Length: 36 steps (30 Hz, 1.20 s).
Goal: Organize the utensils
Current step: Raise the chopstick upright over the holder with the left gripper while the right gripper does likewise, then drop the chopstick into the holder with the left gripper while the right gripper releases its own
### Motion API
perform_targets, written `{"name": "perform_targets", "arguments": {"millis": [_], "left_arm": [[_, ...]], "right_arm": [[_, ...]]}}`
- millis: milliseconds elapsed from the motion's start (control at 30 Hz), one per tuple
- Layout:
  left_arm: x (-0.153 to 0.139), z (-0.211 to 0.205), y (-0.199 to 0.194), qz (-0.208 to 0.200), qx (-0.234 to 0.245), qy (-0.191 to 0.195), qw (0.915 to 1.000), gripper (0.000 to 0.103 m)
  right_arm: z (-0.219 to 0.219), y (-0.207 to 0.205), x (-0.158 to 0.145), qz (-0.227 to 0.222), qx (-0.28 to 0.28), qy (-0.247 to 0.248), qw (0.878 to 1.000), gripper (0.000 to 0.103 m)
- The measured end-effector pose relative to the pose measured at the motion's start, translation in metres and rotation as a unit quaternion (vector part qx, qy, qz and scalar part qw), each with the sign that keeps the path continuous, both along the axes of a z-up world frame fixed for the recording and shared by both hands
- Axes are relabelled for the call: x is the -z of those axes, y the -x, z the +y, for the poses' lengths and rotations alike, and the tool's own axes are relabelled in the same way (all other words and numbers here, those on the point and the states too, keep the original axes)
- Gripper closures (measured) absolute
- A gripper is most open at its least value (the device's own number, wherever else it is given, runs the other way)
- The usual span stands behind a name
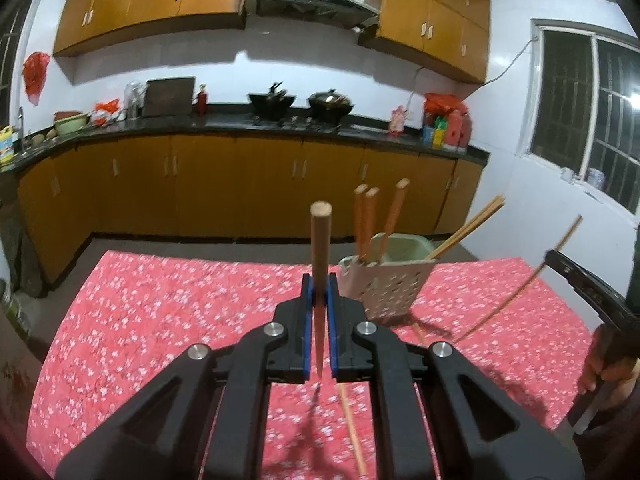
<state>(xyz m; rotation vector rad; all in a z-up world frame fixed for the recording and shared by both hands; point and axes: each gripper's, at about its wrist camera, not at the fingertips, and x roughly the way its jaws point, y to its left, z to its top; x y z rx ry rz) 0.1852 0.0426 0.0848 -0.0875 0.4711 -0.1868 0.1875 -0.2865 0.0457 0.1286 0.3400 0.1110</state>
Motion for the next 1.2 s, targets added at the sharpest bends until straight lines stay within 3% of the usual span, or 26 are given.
{"name": "perform_targets", "arguments": {"millis": [267,567,767,1200], "left_arm": [[-0.051,-0.036,0.008,-0.072,0.051,0.019,0.9959,0.095],[-0.093,-0.066,-0.022,-0.154,0.017,0.042,0.9870,0.096],[-0.093,-0.075,-0.042,-0.184,-0.022,0.036,0.9820,0.096],[-0.061,-0.080,-0.075,-0.162,-0.034,0.035,0.9855,0.095]], "right_arm": [[0.019,0.009,-0.057,-0.083,-0.050,-0.035,0.995,0.095],[0.046,-0.009,-0.076,-0.145,-0.041,-0.005,0.989,0.095],[0.046,-0.030,-0.068,-0.142,-0.028,-0.014,0.989,0.095],[0.048,-0.056,-0.046,-0.112,-0.023,-0.020,0.993,0.095]]}}
